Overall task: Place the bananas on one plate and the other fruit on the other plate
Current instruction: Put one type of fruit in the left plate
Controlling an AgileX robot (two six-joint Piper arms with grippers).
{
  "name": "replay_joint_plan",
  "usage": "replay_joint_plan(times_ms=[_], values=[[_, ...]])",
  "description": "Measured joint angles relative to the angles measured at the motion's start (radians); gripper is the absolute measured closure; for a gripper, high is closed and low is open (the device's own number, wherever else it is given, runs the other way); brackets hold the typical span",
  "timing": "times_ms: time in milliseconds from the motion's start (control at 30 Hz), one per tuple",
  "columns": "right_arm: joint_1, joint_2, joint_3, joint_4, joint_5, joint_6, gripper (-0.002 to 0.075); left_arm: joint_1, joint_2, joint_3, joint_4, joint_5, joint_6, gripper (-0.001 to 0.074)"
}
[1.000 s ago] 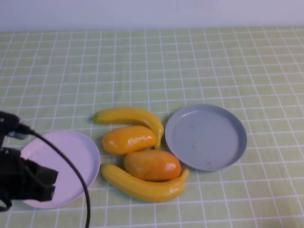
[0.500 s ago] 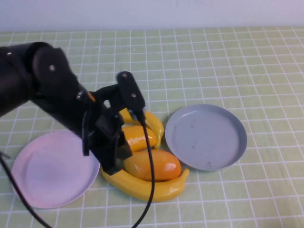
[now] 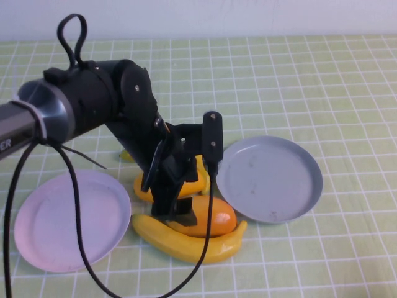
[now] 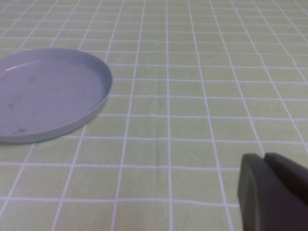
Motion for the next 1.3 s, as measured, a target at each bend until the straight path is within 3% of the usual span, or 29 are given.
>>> replay_joint_plan(times_ms=[367,1300], values=[[0.000,0.000,0.000,0.000,0.000,0.000,0.0741,-0.065,0.043,-0.002,0.004,-0.105,0.022,0.0190],[0.000,0.000,0.000,0.000,0.000,0.000,0.0741,-0.065,0.132,-0.023,0.021,-0.100,0.016,0.0220]])
